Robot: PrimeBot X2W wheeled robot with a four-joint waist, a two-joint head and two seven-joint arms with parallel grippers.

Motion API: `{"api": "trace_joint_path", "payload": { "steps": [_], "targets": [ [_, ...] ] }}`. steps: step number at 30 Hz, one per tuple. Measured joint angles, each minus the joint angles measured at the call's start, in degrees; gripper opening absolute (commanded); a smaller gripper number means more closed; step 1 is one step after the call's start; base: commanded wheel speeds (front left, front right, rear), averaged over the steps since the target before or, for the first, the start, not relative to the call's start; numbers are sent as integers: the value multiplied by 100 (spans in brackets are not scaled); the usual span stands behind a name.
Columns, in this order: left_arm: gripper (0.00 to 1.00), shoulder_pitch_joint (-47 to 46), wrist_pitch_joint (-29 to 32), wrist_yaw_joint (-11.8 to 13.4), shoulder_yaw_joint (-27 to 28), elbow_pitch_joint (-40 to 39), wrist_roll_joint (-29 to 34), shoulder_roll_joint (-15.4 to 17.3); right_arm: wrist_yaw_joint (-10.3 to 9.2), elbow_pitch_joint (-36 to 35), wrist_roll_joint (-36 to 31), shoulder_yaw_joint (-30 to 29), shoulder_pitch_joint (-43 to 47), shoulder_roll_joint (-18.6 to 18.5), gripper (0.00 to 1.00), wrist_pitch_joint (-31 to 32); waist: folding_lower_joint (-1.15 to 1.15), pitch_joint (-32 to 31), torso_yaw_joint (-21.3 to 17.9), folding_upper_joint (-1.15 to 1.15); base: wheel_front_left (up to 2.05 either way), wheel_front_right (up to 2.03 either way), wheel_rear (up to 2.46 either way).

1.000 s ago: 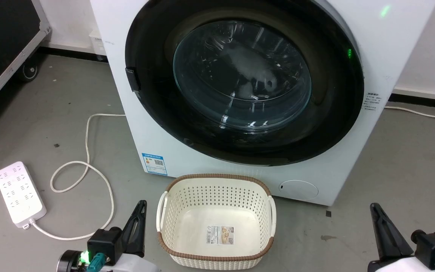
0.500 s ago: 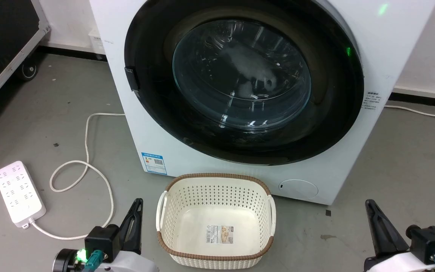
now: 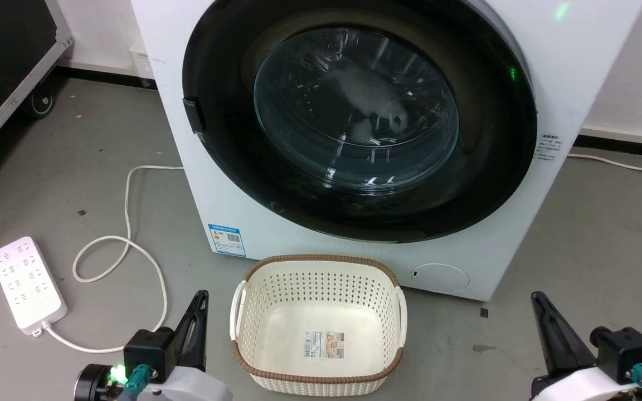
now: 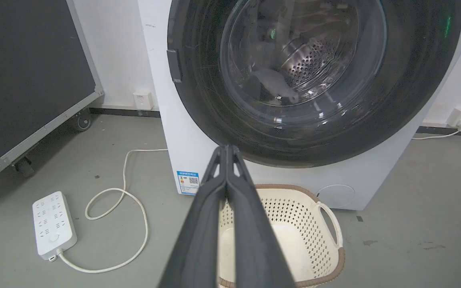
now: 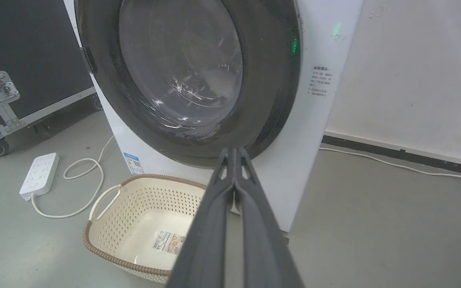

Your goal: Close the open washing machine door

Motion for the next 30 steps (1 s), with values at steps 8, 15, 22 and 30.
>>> {"api": "trace_joint_path", "payload": {
  "steps": [8,15,22,30],
  "targets": [
    [0,-1,80,57,30,-66,42,-1,-1,-38,-32,47,-21,0,0,76,0,9,-4,0,0,0,0],
    [0,-1,176,98,67,-127,59,-2,-1,-73,-77,93,-85,1,0,157,0,18,-7,0,0,0,0],
    [0,-2,254,116,104,-183,101,-3,-1,-111,-89,145,-88,1,0,248,0,26,-11,0,0,0,0],
    [0,-3,335,166,146,-254,151,-4,-1,-152,-131,208,-123,1,0,337,0,36,-14,0,0,0,0]
  ]
}}
